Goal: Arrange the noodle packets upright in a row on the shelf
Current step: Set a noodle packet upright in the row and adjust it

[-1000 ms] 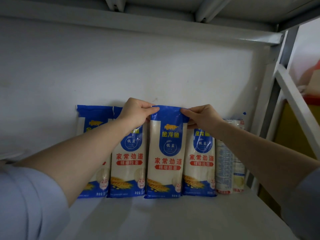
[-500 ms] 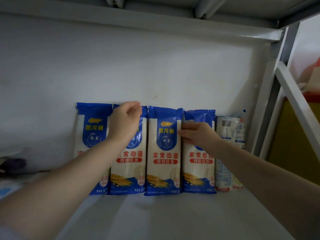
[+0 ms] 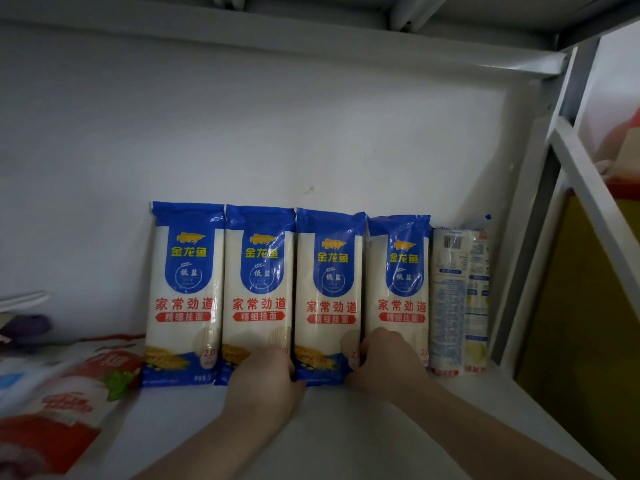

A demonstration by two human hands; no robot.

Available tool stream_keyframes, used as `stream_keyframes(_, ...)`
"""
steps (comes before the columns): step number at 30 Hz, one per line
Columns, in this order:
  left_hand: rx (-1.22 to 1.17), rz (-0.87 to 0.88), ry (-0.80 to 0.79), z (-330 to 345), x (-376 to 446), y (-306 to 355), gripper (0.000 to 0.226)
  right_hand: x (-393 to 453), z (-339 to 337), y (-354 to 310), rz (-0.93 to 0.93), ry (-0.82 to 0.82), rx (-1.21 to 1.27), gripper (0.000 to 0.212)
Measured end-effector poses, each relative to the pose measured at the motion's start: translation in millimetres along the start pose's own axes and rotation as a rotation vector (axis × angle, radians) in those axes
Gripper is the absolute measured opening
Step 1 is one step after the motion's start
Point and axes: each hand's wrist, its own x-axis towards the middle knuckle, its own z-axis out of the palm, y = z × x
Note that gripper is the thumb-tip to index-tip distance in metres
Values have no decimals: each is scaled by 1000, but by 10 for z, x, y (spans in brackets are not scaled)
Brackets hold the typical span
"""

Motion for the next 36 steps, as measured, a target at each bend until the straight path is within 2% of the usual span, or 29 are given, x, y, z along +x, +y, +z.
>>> stream_keyframes(7,33,22,37,51,12,1,13,22,80,27,2,33,-29,28)
stream_keyframes(17,67,34,48,10,-29,50,17,-96,-49,156,-18,89,74,21)
stream_keyframes(19,12,84,73,-13,-72,168,21,-165,-211,356,21,184,133,14)
stream_keyframes(22,-177,193,116,-52,-70,519,19,-203,-418,700,137,279,351,22)
stream_keyframes(24,-272,226,151,-113,29,809,21,-187,-449,825,202,276,487,35)
stream_keyframes(26,-346,256,182,-178,194,1070,21,-139,-372,880,190,240,504,33)
stream_keyframes(28,-416,217,187,-242,399,1263,22,-111,-260,861,135,215,492,25)
stream_keyframes(32,-539,70,105,-292,787,1450,18,-49,-100,808,127,222,482,37)
stream_keyframes(36,-725,-99,88,-278,984,1573,31,6,-51,815,123,214,475,45)
